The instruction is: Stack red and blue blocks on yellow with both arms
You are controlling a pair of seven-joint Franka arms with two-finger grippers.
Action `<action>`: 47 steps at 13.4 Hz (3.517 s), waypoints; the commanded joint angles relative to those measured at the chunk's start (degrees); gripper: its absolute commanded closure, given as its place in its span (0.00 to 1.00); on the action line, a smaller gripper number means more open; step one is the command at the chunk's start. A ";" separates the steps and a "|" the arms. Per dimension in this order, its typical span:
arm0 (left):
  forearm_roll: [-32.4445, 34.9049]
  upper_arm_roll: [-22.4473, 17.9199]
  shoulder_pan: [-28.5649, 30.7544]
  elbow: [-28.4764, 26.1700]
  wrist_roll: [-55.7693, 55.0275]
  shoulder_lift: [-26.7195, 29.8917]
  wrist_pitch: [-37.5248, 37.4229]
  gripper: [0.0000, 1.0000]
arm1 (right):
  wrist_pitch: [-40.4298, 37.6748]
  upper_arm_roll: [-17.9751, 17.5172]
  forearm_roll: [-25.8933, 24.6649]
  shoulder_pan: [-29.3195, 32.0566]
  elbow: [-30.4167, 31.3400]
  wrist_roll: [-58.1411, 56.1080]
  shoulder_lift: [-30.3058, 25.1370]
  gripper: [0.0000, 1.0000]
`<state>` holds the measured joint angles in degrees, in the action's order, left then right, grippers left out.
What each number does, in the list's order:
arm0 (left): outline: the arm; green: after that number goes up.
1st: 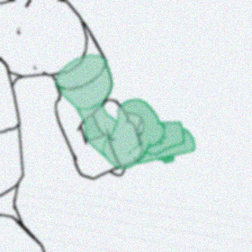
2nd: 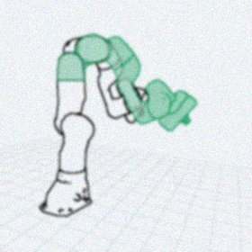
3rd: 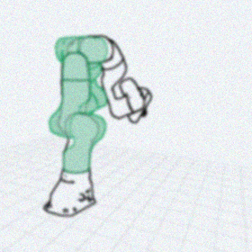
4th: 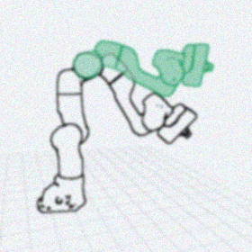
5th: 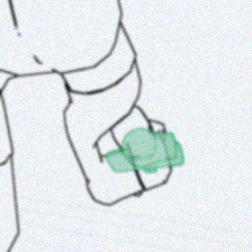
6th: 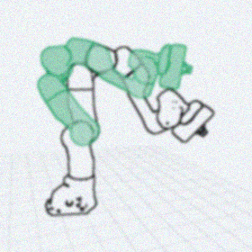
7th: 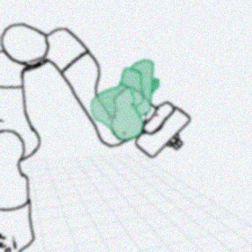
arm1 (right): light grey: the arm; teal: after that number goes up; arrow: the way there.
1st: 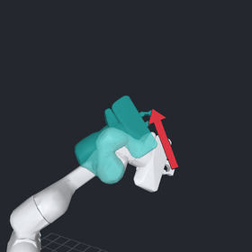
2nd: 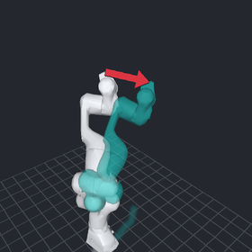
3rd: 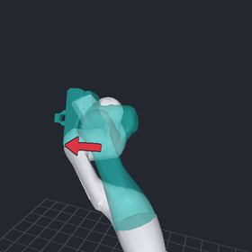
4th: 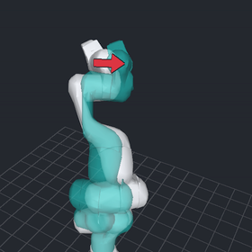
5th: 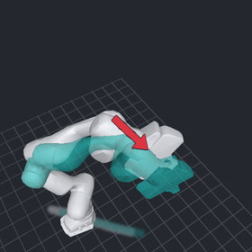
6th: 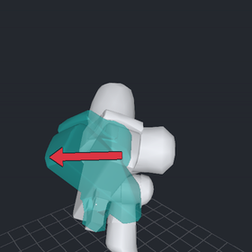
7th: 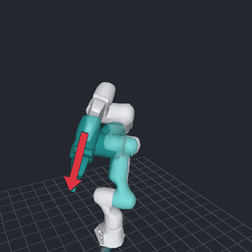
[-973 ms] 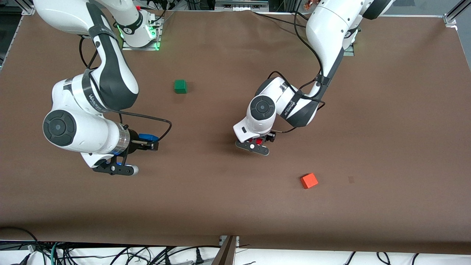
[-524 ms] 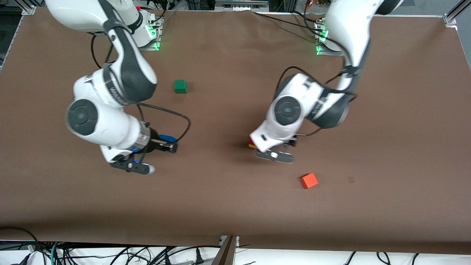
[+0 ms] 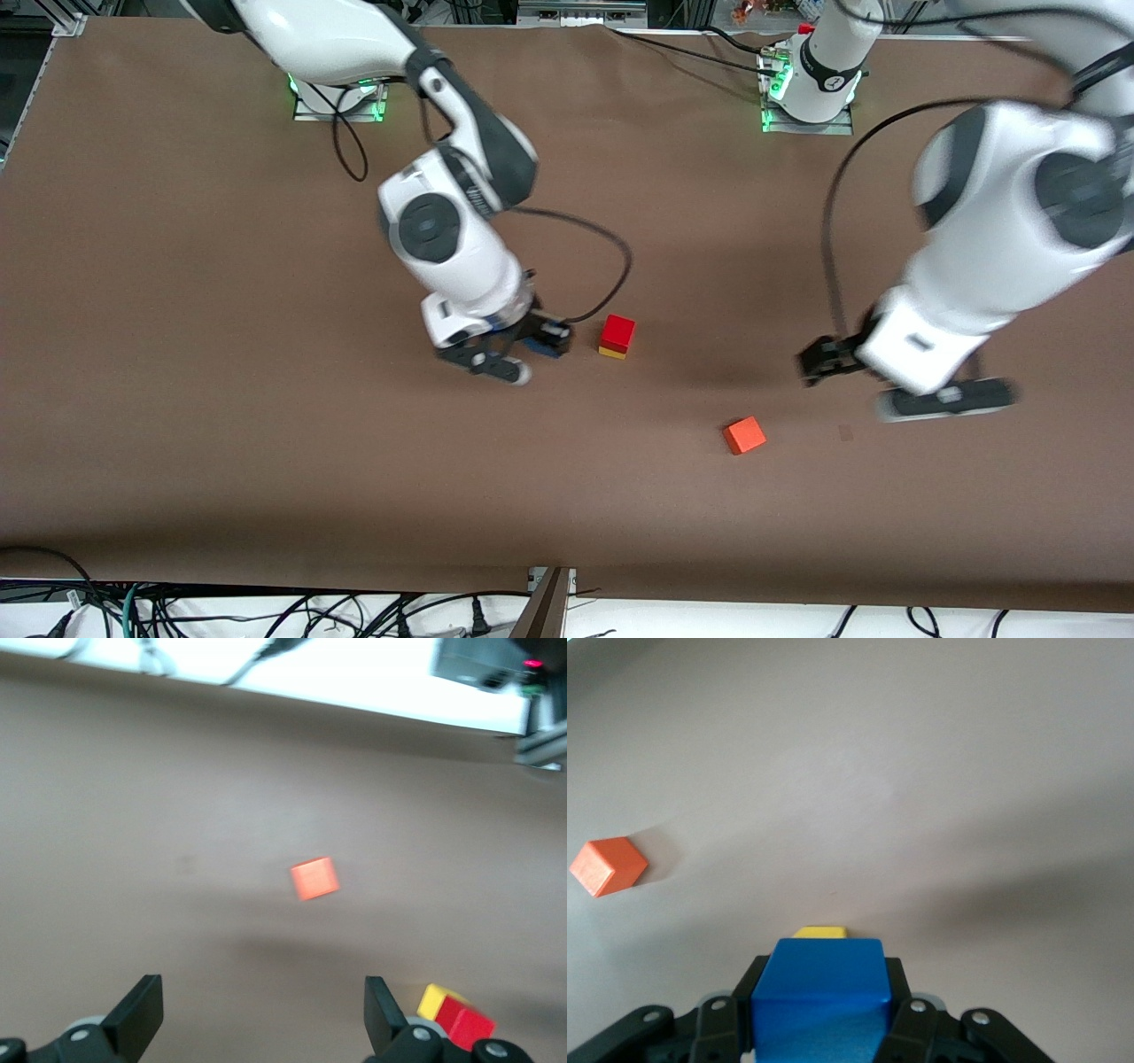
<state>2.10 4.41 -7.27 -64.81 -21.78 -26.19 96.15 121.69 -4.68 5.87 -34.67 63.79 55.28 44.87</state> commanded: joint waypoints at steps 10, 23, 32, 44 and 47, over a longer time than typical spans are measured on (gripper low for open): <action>-0.07 1.30 14.91 -1.99 12.99 2.98 -11.86 0.00 | 11.20 0.73 -9.48 -8.40 -0.60 8.97 7.25 0.52; -2.01 1.31 14.38 -18.43 13.17 14.77 -11.08 0.00 | 12.08 0.73 -9.30 -7.96 -0.86 8.97 7.08 0.00; -2.01 1.39 14.38 -17.46 13.17 14.24 -10.99 0.00 | -0.71 0.81 -8.69 -1.64 0.10 6.95 -2.75 0.00; -1.75 1.39 14.30 -17.37 13.17 14.06 -10.99 0.00 | -24.21 4.59 -1.83 17.25 25.98 -27.20 -37.97 0.00; -1.31 1.39 14.03 -17.28 13.17 14.06 -10.99 0.00 | -27.10 8.36 -1.83 18.59 33.75 -36.26 -47.48 0.00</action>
<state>1.00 5.95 6.97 -81.76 -9.80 -12.80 84.83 94.97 1.77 3.00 -16.59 88.85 24.44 5.60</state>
